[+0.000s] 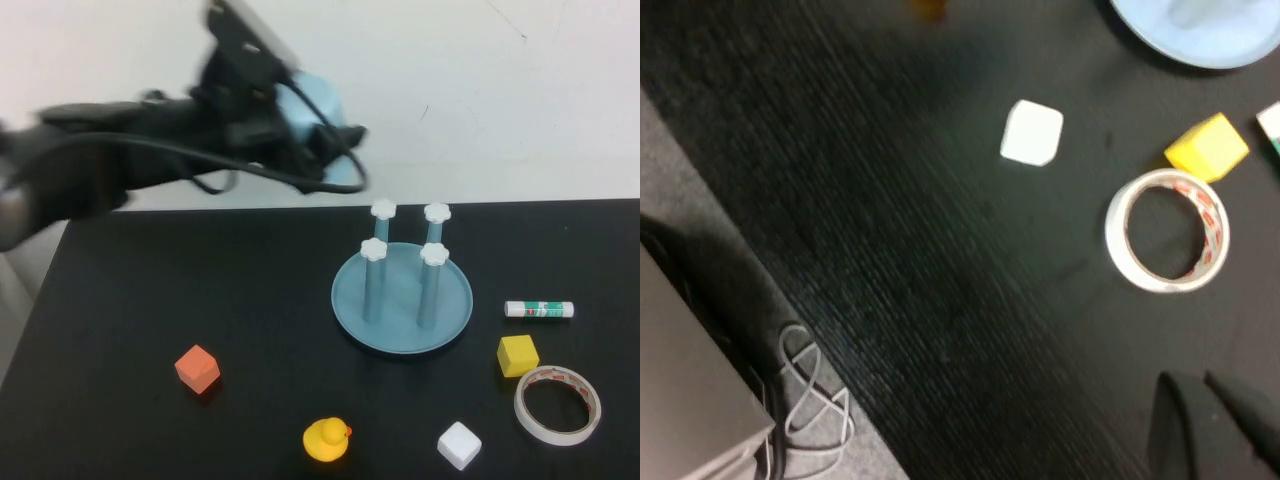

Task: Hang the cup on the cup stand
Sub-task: Place the cup on the cup holder

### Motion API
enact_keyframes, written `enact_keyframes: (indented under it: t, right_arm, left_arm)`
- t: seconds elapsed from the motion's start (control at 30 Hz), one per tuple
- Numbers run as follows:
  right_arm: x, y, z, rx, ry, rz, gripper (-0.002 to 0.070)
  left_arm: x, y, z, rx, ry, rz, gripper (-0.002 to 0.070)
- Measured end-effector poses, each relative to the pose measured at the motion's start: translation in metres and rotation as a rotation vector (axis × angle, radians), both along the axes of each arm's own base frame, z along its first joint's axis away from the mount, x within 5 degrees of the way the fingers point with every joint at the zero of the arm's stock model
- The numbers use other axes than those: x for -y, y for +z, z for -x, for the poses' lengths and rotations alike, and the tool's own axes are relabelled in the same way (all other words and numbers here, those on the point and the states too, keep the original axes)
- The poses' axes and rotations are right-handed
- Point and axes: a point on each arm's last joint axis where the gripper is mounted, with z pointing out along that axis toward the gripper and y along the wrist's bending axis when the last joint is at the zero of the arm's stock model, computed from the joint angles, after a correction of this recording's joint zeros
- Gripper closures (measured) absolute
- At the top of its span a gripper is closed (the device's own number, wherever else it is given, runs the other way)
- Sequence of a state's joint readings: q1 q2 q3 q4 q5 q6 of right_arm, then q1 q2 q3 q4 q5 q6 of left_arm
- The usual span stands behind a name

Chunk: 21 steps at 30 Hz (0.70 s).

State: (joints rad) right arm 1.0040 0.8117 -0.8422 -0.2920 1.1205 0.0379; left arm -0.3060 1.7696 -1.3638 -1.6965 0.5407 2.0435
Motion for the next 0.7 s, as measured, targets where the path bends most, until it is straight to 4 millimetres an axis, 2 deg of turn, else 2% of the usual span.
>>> enact_keyframes:
  t: [0.13, 0.37, 0.53, 0.7]
  right_arm:
    - [0.002, -0.001, 0.000, -0.001, -0.045, -0.017, 0.0676]
    - [0.001, 0.000, -0.001, -0.015, -0.102, -0.056, 0.0676]
    - [0.002, 0.000, -0.001, -0.013, -0.130, -0.066, 0.0676]
    - [0.002, 0.000, -0.002, -0.017, -0.156, -0.079, 0.0676]
  left_arm:
    - [0.025, -0.036, -0.035, -0.033, -0.029, -0.025, 0.0109]
    - [0.044, -0.080, -0.083, -0.067, -0.025, -0.020, 0.0109]
    - [0.054, -0.097, -0.099, -0.063, -0.060, -0.003, 0.0109]
    - [0.062, -0.108, -0.100, -0.112, -0.112, 0.041, 0.0110]
